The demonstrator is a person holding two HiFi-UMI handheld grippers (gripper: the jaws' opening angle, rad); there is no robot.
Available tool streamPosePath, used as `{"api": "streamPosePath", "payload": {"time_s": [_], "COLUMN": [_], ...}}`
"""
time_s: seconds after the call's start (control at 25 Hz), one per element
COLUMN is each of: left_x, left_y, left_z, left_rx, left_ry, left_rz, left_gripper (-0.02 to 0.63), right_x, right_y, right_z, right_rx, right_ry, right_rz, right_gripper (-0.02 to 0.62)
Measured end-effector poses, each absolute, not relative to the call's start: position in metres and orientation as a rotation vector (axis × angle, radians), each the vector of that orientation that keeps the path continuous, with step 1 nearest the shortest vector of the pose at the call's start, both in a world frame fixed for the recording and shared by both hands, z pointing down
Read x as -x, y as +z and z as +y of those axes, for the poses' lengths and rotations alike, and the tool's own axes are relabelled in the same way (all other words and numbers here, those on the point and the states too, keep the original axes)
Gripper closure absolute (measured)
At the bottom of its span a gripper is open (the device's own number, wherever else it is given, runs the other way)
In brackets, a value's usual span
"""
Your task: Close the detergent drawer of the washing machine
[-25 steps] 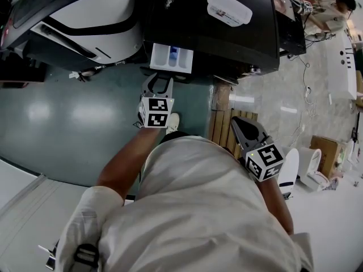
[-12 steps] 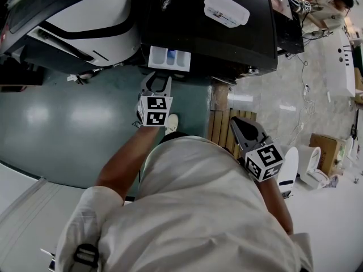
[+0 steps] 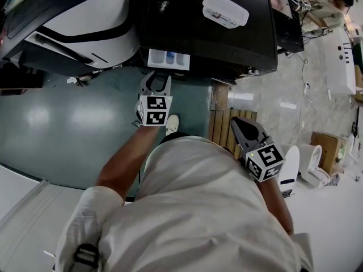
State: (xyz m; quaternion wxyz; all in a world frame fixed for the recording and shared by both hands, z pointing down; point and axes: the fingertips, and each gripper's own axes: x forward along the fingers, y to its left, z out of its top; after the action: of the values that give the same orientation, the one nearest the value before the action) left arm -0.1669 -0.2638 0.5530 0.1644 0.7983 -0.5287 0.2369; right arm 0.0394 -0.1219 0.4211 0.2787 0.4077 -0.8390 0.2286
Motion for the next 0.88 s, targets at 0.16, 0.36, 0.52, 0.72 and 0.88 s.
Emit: {"api": "streamPosePath", "payload": {"time_s": [0.16,0.36,0.52,0.72,0.88], "left_x": [0.166,0.166,0.167,0.166,0.166], "left_y": [0.553,0.552,0.553,0.553,0.553], "left_z": [-0.269,-0.273,-0.276,-0.283,-0.288], "left_rx": [-2.276,-2.281,-2.287,-2.292,-2.296], "left_ry": [0.671,0.673,0.677,0.674,0.672], "left_rz": [-1.503,-1.494,-1.487,-1.482,-1.479], "left_gripper": [0.437,0.437,0.439,0.438,0.438], "right_x": [-0.040,-0.041,-0.040,-0.041,-0.037], "right_y": [0.421,0.422,0.422,0.424,0.425], "right_z": [-0.125,-0.128,-0.131,-0.137,-0.139], "right_rx": [-1.101,-1.104,-1.112,-1.123,-1.116], "right_ry": [0.618,0.619,0.618,0.623,0.632], "right_rz": [-2.248,-2.241,-2.238,-2.232,-2.232], "right_gripper": [0.592,0.592,0.591,0.592,0.592]}}
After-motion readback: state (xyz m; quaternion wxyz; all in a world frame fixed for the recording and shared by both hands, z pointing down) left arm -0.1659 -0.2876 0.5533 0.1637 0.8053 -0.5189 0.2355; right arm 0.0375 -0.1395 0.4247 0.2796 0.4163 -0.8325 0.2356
